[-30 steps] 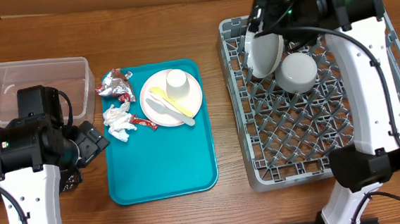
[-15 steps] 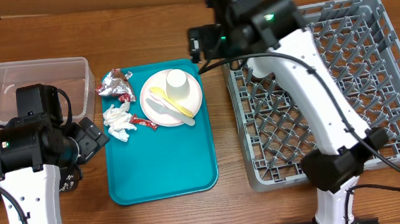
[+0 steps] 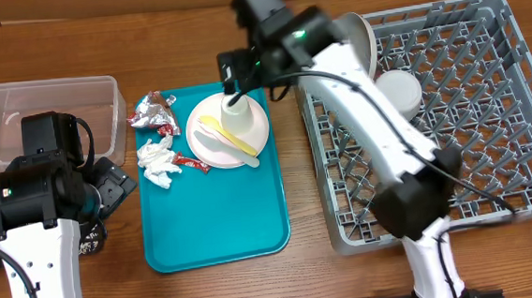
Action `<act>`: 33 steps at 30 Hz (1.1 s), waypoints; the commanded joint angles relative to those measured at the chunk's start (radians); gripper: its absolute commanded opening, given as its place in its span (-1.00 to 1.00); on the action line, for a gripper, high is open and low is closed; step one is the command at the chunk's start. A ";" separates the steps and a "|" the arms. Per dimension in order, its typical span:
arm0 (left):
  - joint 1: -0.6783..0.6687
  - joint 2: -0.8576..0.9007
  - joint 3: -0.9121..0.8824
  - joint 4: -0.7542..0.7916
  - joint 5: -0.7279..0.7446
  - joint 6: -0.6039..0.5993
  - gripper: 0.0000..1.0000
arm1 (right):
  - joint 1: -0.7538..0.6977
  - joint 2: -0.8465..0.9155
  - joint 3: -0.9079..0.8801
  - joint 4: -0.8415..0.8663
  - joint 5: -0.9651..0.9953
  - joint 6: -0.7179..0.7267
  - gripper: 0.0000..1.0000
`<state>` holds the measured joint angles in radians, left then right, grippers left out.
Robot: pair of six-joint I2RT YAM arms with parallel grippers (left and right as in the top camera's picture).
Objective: Sort waste into correct bins and load items into the dishwasher rack
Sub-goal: 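Reach the right gripper to the white cup on the pink plate and grasp it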
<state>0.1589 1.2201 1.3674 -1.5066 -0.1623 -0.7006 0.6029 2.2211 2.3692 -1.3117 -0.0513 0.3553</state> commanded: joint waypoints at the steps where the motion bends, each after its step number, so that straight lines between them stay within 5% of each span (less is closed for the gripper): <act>1: 0.005 -0.003 -0.003 0.000 -0.025 -0.029 1.00 | 0.032 0.071 0.005 0.016 0.073 0.016 1.00; 33: 0.005 -0.003 -0.003 0.001 -0.025 -0.029 1.00 | 0.074 0.258 -0.025 0.141 0.151 0.090 1.00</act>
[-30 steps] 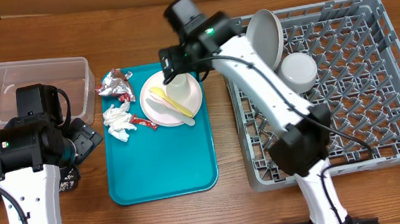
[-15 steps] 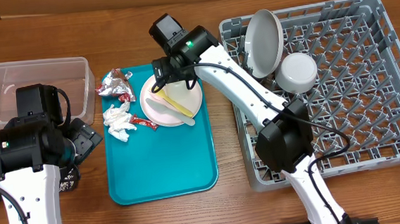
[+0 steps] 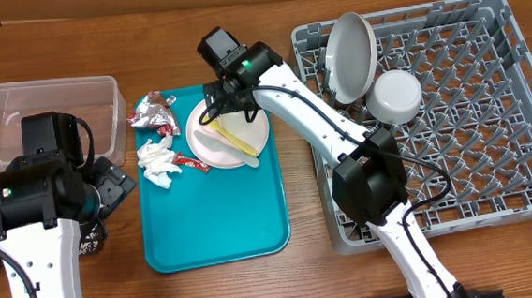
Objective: Sort waste into correct bins and load items into the dishwasher rack
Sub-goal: 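Reach the right gripper to the white cup on the pink plate and grasp it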
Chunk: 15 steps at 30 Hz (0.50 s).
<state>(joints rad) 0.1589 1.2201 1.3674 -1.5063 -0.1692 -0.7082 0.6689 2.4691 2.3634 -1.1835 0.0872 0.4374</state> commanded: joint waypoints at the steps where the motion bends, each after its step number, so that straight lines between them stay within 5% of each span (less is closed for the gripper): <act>1: 0.005 -0.003 -0.003 0.000 -0.018 -0.022 1.00 | 0.008 0.012 -0.023 0.013 0.013 0.009 1.00; 10: 0.005 -0.003 -0.003 0.000 -0.018 -0.022 0.99 | 0.012 0.014 -0.065 0.035 0.013 0.009 0.90; 15: 0.005 -0.003 -0.003 0.000 -0.018 -0.022 0.99 | 0.012 0.014 -0.065 0.043 0.013 0.009 0.63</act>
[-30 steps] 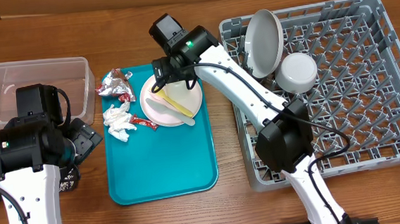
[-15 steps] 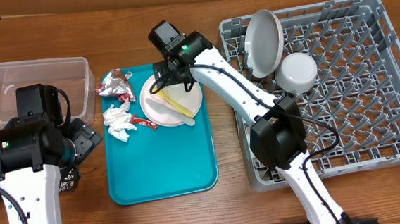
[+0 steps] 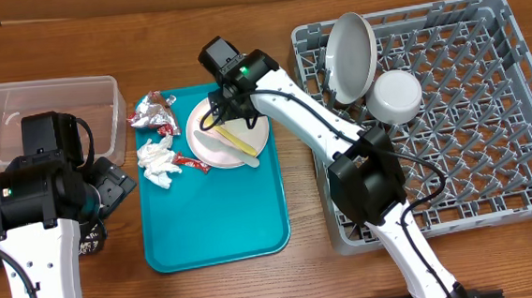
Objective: Sort waste into correct bins and load items into the dishwasher rack
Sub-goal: 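Reach the right gripper to the white cup on the pink plate and grasp it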
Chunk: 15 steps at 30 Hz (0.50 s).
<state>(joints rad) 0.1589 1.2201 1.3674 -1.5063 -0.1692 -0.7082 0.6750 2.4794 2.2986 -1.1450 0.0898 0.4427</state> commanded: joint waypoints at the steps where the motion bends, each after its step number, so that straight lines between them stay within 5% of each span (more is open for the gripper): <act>1: 0.005 -0.003 -0.003 0.000 -0.018 -0.022 1.00 | 0.006 0.004 0.000 0.005 0.011 0.003 0.60; 15: 0.005 -0.003 -0.003 0.000 -0.018 -0.022 0.99 | 0.003 -0.003 0.019 -0.016 0.012 0.003 0.05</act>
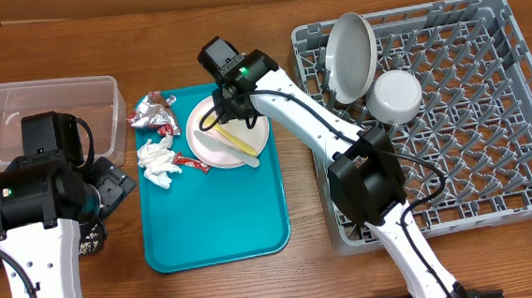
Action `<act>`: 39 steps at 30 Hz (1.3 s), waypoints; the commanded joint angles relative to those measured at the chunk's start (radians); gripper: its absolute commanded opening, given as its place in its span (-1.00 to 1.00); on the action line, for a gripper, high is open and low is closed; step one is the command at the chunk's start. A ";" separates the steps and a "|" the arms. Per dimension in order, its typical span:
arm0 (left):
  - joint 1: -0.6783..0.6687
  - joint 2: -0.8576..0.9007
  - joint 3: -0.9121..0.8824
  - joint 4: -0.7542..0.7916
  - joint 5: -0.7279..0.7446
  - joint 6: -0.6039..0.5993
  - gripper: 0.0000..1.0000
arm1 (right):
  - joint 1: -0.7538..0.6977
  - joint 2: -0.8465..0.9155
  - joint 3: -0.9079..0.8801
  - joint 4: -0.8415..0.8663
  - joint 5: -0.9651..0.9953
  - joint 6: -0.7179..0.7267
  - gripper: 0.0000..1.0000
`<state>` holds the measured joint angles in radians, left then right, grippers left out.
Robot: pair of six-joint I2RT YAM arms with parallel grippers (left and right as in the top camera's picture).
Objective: Sort waste into correct bins and load items into the dishwasher rack
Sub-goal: 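Reach the right gripper to the white cup on the pink plate and grasp it, then carry the white cup into the rack and set it down with the right gripper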
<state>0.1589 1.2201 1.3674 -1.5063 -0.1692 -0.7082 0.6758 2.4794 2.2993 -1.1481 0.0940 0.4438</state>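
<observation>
A white plate (pixel 221 145) lies at the far end of the teal tray (pixel 215 218), with a yellow utensil (pixel 237 143) across it. My right gripper (pixel 218 113) hangs low over the plate's far edge. A pale cup (pixel 237 125) shows partly beneath it, and whether the fingers grip it is hidden. Left of the plate lie a red and silver wrapper (pixel 153 110), a crumpled white napkin (pixel 159 162) and a red packet (pixel 190 162). My left gripper (pixel 114 186) rests off the tray's left edge, its jaws unclear.
A grey dishwasher rack (pixel 454 145) fills the right side, holding a white bowl (pixel 351 44) on edge and an upturned white cup (pixel 396 95). A clear plastic bin (pixel 48 113) stands at the far left. My right arm stretches from the rack's near-left corner across to the tray.
My right gripper has shifted only very slightly over the plate's far edge. The left arm, the tray's contents and the rack look the same.
At first my right gripper was higher and further right, just above a pale cup standing on the plate. By the following moment it had come down and left over the plate's far edge, covering most of the cup. It has stayed there since, and the left arm has not moved.
</observation>
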 commanded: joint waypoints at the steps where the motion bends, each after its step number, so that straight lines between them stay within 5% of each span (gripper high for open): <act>1: 0.005 -0.003 -0.003 0.000 -0.018 -0.021 0.99 | 0.002 -0.004 0.022 -0.016 0.009 0.002 0.04; 19: 0.004 -0.003 -0.003 0.000 -0.017 -0.022 1.00 | -0.104 -0.293 0.249 -0.225 0.010 0.002 0.01; 29: 0.003 -0.003 -0.003 0.000 -0.014 -0.022 1.00 | -0.442 -0.566 0.275 -0.371 0.011 -0.006 0.01; 39: 0.005 -0.003 -0.003 0.000 -0.014 -0.022 1.00 | -0.810 -0.584 0.216 -0.486 0.022 -0.063 0.02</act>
<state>0.1589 1.2201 1.3674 -1.5059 -0.1688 -0.7082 -0.0826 1.8854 2.5412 -1.6344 0.1089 0.4141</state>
